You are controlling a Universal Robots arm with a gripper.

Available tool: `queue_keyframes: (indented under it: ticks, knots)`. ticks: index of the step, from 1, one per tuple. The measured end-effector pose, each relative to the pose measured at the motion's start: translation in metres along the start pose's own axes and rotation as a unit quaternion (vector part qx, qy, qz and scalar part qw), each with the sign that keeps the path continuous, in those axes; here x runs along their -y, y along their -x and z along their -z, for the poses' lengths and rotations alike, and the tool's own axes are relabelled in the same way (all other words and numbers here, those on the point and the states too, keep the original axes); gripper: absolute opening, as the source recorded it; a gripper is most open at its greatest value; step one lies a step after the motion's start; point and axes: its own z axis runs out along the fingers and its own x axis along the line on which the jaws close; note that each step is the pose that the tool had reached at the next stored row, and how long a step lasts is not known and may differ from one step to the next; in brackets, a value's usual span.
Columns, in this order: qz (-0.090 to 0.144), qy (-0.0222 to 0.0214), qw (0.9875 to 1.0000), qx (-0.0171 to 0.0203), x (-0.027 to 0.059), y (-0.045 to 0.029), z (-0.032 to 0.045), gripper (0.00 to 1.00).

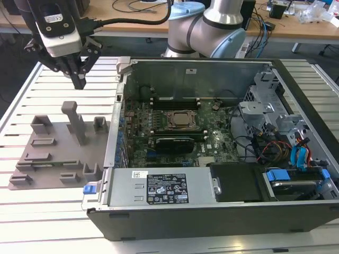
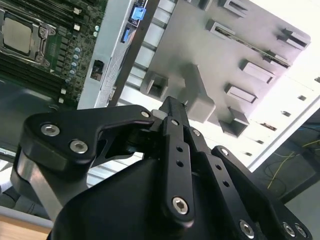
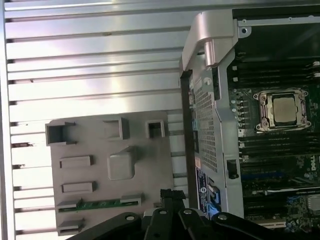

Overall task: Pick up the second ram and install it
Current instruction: 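Reach for the second ram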

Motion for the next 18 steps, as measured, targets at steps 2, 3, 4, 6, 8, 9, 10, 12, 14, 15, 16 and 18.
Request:
queue_keyframes:
  ticks: [2, 3, 4, 6, 8, 9, 10, 12, 14, 15, 16, 18]
  knots:
    - [0.0, 0.0, 1.0, 0.0, 0.0014, -0.0047, 0.0, 0.1]
    - [0.0, 0.0, 1.0, 0.0, 0.0025, -0.0076, 0.0, 0.1]
    - [0.0, 0.0, 1.0, 0.0, 0.0041, -0.0095, 0.0001, 0.1]
    - [0.0, 0.0, 1.0, 0.0, 0.0105, -0.0133, 0.0004, 0.1]
    - [0.0, 0.0, 1.0, 0.0, 0.02, -0.0198, 0.0009, 0.1]
    - [0.0, 0.0, 1.0, 0.0001, 0.0226, -0.0236, 0.0011, 0.1]
    - [0.0, 0.0, 1.0, 0.0002, 0.0243, -0.0263, 0.0012, 0.1]
    - [0.0, 0.0, 1.0, 0.0002, 0.0276, -0.0326, 0.0015, 0.1]
    - [0.0, 0.0, 1.0, 0.0003, 0.0313, -0.0439, 0.0018, 0.1]
    - [0.0, 0.0, 1.0, 0.0004, 0.034, -0.0536, 0.0021, 0.1]
    - [0.0, 0.0, 1.0, 0.0004, 0.0361, -0.0599, 0.0022, 0.1]
    - [0.0, 0.0, 1.0, 0.0004, 0.0391, -0.0678, 0.0024, 0.1]
